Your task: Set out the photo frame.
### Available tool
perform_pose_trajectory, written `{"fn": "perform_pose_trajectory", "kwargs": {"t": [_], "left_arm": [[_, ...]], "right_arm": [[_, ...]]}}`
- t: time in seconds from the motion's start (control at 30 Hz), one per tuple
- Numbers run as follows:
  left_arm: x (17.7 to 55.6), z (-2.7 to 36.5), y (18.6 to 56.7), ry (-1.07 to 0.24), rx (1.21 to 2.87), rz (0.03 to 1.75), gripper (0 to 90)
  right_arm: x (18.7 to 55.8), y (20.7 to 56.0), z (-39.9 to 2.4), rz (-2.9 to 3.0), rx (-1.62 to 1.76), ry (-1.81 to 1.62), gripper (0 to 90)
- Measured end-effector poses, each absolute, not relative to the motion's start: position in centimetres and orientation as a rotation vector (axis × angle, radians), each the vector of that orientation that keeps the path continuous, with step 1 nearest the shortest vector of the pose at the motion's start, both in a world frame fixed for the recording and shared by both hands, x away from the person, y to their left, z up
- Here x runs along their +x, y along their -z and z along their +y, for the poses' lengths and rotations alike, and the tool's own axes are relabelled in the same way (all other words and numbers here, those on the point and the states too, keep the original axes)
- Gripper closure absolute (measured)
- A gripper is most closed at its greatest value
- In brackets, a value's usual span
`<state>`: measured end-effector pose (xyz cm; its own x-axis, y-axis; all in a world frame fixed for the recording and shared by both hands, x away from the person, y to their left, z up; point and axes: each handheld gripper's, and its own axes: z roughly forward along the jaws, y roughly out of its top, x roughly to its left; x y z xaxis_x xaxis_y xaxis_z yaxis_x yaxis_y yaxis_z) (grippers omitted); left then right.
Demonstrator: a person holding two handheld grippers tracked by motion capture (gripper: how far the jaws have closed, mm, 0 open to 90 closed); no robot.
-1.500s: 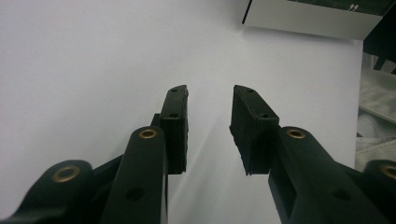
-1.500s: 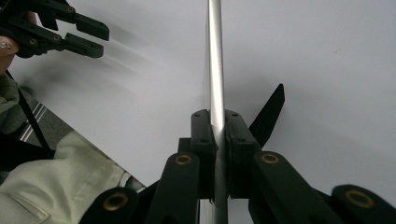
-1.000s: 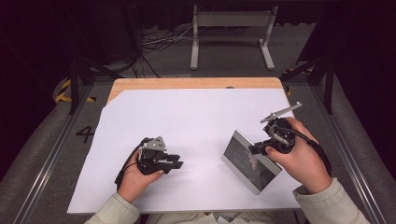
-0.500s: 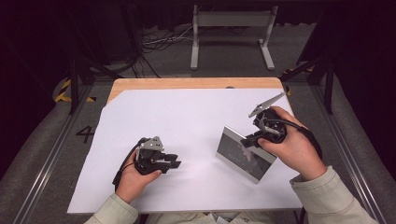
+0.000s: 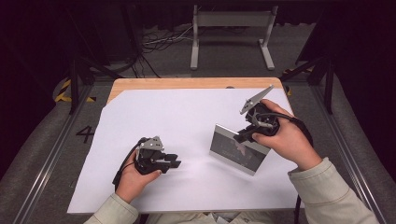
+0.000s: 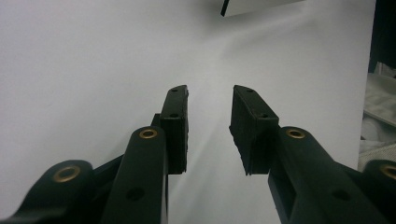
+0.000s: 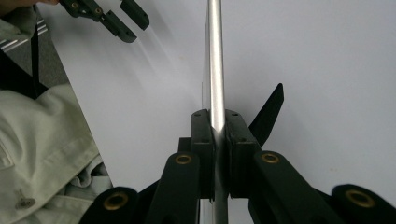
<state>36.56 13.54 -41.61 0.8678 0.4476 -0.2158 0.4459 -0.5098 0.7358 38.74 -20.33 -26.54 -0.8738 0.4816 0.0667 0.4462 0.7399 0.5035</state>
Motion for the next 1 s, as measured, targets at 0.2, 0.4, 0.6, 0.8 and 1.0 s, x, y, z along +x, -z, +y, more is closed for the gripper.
{"fn": "perform_pose_trajectory", "kwargs": {"t": [0.2,0.4,0.6,0.8,1.0], "left_arm": [[36.6,13.6,41.6,-0.001,2.175,0.646,67.7],[36.6,13.5,41.7,-0.001,2.174,0.645,67.7],[36.6,13.6,41.7,0.0,2.177,0.644,67.8],[36.6,13.6,41.7,0.002,2.177,0.643,67.8],[36.7,13.7,41.7,0.005,2.176,0.649,67.8]], "right_arm": [[39.6,26.8,-20.0,2.901,0.653,-0.776,84.3],[40.3,26.7,-19.6,2.925,0.547,-0.773,84.3],[40.8,26.8,-19.0,2.96,0.466,-0.79,84.3],[41.4,27.1,-18.2,3.002,0.385,-0.787,84.3],[41.7,27.2,-17.4,3.029,0.309,-0.765,84.2]]}}
